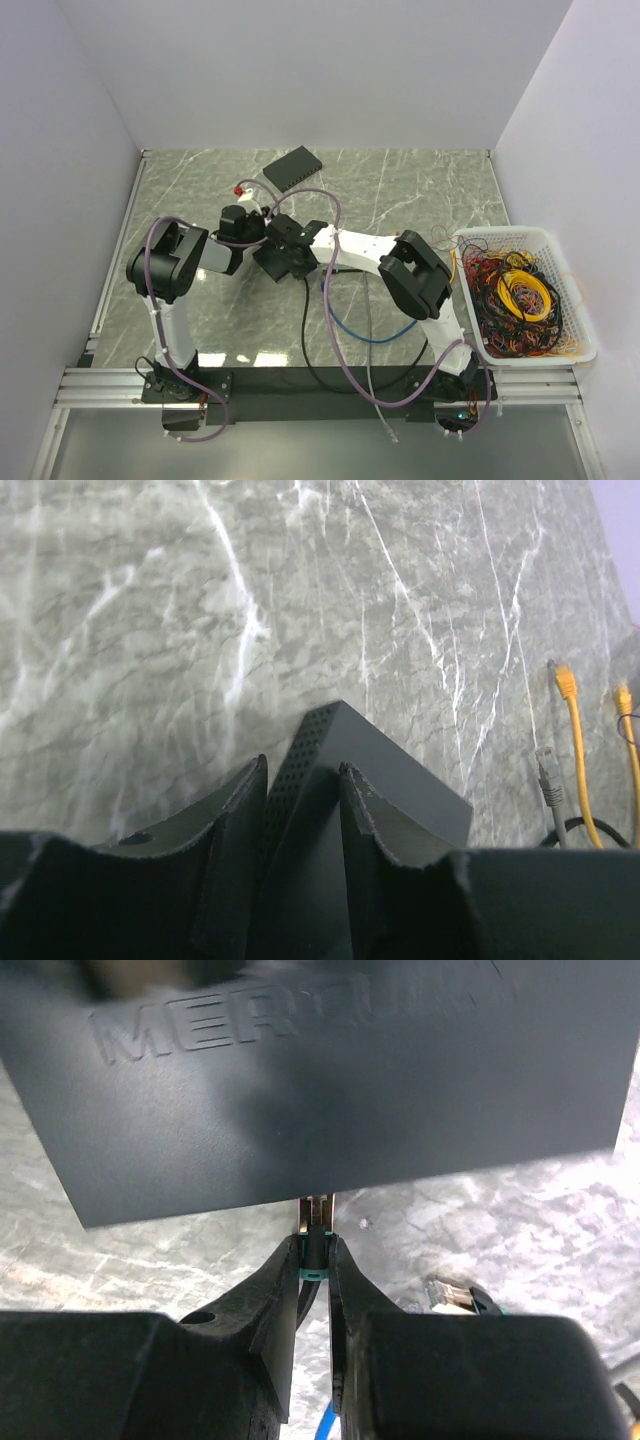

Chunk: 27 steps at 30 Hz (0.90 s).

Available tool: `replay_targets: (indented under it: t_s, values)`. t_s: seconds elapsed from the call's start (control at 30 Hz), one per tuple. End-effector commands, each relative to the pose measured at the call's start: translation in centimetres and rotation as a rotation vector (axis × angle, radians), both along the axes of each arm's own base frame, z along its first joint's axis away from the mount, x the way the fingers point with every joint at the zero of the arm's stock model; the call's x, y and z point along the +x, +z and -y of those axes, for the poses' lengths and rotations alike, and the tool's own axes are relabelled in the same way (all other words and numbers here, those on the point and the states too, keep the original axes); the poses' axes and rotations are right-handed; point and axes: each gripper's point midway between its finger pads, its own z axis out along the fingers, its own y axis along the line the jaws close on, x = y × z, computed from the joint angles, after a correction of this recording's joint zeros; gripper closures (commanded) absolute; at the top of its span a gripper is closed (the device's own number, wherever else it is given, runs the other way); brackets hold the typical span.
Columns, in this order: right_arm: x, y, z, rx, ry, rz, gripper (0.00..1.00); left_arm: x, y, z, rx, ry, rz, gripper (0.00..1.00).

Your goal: Insert the plug into the switch port

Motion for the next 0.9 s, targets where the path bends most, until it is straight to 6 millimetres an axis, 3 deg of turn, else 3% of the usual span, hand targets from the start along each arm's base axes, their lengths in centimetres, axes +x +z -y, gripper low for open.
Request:
replay_targets:
  t_s: [0.0, 0.17, 0.37, 0.67, 0.87]
  values:
    - [4.2, 7.1, -7.3, 0.304, 0.101, 0.226, 1.00, -7.4, -6.9, 2.9, 0.107, -0.180, -0.286, 0.66]
    - [4.8, 8.6, -7.8, 0.313, 0.132, 0.252, 1.00, -7.3, -7.2, 3.6, 0.151, -0.200, -0.280, 0.69]
    - [7.4, 9.3, -6.9, 0.316, 0.004, 0.264, 1.00, -7.4, -7.5, 3.5, 0.157, -0.181, -0.298, 0.72]
    - [9.5, 8.0, -7.1, 0.355, -0.079, 0.257, 1.00, -7.5, -8.2, 3.6, 0.160, -0.192, -0.336, 0.73]
    - [11.1, 5.7, -6.9, 0.357, -0.149, 0.242, 1.00, -7.5, -9.1, 3.7, 0.163, -0.194, -0.375, 0.75]
